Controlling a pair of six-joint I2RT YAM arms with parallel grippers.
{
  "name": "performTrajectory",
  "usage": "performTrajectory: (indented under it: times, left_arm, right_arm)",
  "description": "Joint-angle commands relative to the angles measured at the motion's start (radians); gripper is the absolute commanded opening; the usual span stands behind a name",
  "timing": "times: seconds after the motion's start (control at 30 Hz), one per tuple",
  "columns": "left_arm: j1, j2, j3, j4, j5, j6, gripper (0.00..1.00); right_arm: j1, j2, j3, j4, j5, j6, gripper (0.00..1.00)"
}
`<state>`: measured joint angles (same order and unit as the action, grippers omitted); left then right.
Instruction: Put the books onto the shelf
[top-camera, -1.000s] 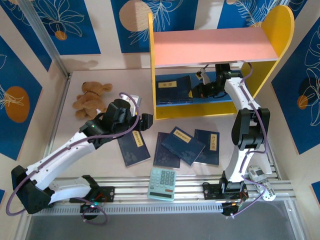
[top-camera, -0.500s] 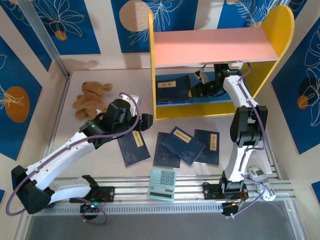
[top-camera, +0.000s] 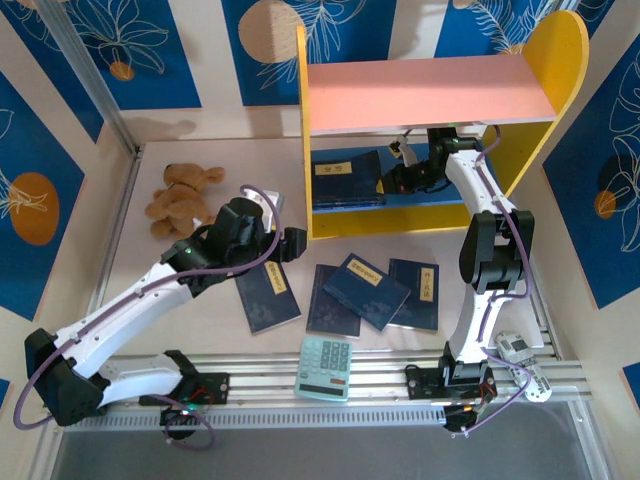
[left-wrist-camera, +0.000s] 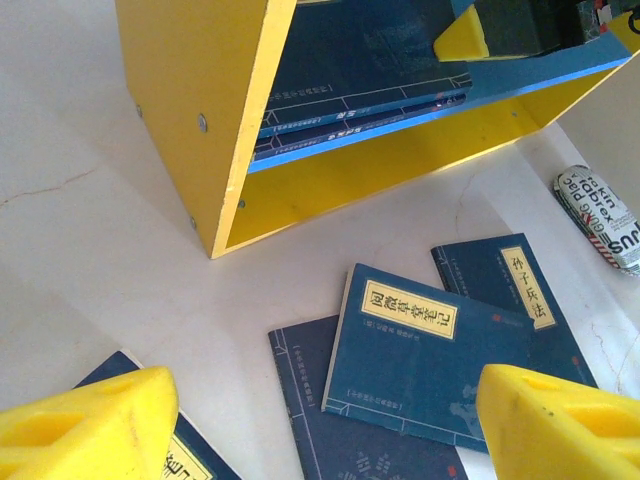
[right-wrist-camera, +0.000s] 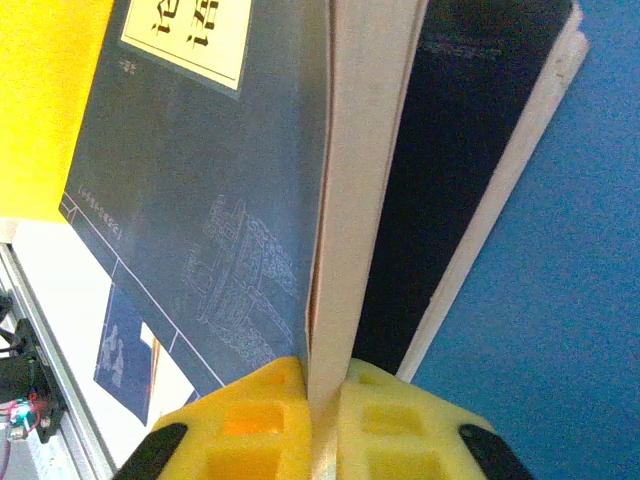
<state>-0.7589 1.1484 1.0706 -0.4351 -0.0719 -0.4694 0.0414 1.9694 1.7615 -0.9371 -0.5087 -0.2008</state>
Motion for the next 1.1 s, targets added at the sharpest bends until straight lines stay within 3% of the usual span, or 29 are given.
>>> performTrajectory:
  times: [0.0,1.07]
  left_arm:
    - [0.011,0.001,0.025,-0.008,-0.003,0.007,0.79]
    - [0.012,-0.022,0.011,-0.016,-0.011,0.007,0.79]
  right_arm:
    - [-0.008,0.021,0.026,-0.026,-0.01,-0.02,0.06]
    - [0.004,0.029,0.052,-0.079,-0.015,-0.098,0.0]
